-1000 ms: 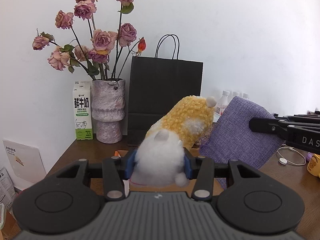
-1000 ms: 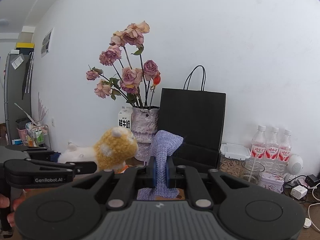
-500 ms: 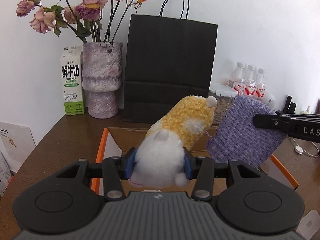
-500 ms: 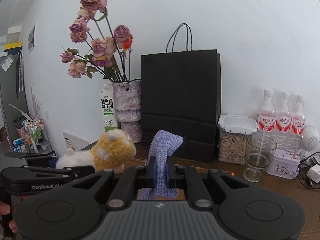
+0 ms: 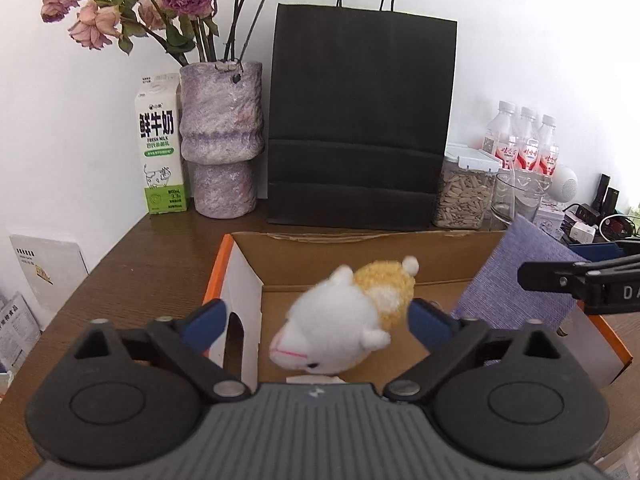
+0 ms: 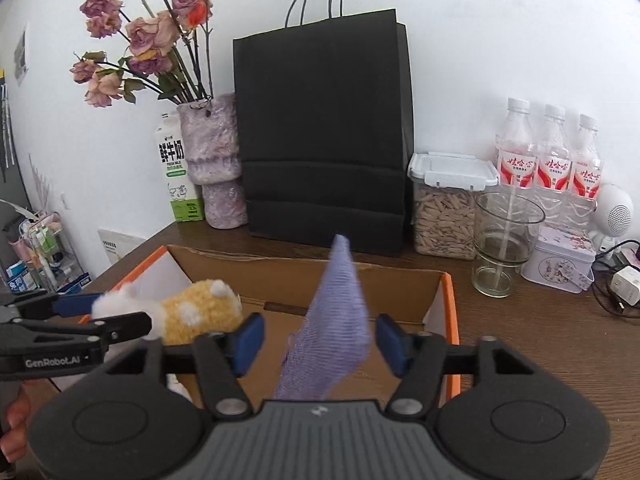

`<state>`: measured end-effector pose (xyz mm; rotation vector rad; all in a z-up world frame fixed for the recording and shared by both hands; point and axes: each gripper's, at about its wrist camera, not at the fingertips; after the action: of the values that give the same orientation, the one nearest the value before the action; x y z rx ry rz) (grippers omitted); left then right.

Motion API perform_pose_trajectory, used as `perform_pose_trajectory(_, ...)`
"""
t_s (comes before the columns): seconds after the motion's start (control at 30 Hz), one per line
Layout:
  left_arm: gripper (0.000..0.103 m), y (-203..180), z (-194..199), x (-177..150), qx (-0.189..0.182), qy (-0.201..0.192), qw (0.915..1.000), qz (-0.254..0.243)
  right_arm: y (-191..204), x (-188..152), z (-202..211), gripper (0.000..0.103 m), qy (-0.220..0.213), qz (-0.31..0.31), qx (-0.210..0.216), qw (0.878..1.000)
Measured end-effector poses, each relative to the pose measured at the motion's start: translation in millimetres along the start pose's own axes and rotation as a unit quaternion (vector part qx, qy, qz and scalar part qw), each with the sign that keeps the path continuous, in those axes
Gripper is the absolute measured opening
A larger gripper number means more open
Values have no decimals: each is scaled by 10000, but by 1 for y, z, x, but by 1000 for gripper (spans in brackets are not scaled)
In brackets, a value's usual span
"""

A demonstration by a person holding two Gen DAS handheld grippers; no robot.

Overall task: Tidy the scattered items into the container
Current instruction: 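Carry the plush hamster and purple pouch into the box and open both tools, then withdraw both tools from the box back toward the table items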

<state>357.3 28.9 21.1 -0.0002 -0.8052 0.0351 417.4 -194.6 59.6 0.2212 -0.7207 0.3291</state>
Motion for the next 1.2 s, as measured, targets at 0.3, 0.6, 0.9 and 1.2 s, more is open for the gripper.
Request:
perform_pose_trajectory(0.3,103,-1,2,2,201,44,9998,11,11,-3,10,103,-34,237,-336,9991)
perform_pose_trajectory(0.6,103,-3,8,2,194,-6,9998,-10,15,-4,18,103,-123,277,-405,9987)
perform_pose_trajectory(0.9,103,-5,37,-2,74,-215,9997,70,18,-17,43,103,-250,116,-451,9986)
perform_pose_trajectory(1.2,103,-1,83,-23,-64,-372,9991,188,32,-44,91,103,-465,20,-546,9974)
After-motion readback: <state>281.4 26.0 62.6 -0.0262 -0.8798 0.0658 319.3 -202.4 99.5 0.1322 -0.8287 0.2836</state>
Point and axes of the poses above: each gripper's, at about its wrist camera, not at the fingertips, and z roughly against the way its jaws point, y to its left, x to its top, and after that the axes turned 15 degrees about y, right-handed
